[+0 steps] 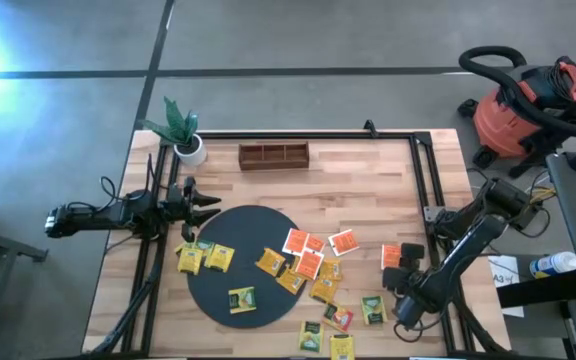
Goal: Pick & Place Tea
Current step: Put the white tea bag into the right section of the wooden organizer
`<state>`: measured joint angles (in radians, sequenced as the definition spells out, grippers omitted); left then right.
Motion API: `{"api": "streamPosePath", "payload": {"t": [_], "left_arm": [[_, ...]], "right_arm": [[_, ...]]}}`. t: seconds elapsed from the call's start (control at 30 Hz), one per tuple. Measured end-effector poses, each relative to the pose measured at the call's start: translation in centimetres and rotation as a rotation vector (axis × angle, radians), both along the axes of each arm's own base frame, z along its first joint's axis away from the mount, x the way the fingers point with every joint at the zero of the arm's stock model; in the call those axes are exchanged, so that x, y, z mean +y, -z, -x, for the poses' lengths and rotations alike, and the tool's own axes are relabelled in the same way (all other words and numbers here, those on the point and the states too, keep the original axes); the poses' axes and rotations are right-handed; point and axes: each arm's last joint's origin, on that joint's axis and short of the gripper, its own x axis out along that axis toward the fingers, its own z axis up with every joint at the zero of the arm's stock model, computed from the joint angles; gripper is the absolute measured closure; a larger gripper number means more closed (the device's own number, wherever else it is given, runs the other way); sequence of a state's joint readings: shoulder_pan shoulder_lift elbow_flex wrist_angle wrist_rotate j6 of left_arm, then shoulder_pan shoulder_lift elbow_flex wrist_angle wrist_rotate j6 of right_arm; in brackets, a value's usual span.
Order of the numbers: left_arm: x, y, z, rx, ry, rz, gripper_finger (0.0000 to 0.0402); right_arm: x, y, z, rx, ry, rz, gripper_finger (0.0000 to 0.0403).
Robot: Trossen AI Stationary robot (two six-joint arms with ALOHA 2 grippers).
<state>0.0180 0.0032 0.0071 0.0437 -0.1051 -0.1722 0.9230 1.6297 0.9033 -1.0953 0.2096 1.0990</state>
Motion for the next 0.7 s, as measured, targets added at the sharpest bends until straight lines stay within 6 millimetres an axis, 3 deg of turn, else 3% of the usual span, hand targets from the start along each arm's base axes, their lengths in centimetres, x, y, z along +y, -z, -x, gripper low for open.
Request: {"api": "streamPosePath", "payload": {"t": [0.47, 0.7], "left_arm": [[0.0, 0.0, 0.0, 0.001, 0.0, 0.0, 0.0257], [0.0, 0.0, 0.0, 0.001, 0.0, 0.0, 0.0257]], "right_arm": [[-1.4, 2.4, 0.7, -0.017, -0.006, 0.043, 0.024], [-1.9, 2.9, 0.5, -0.025, 0.007, 0.037, 0.0284]]}}
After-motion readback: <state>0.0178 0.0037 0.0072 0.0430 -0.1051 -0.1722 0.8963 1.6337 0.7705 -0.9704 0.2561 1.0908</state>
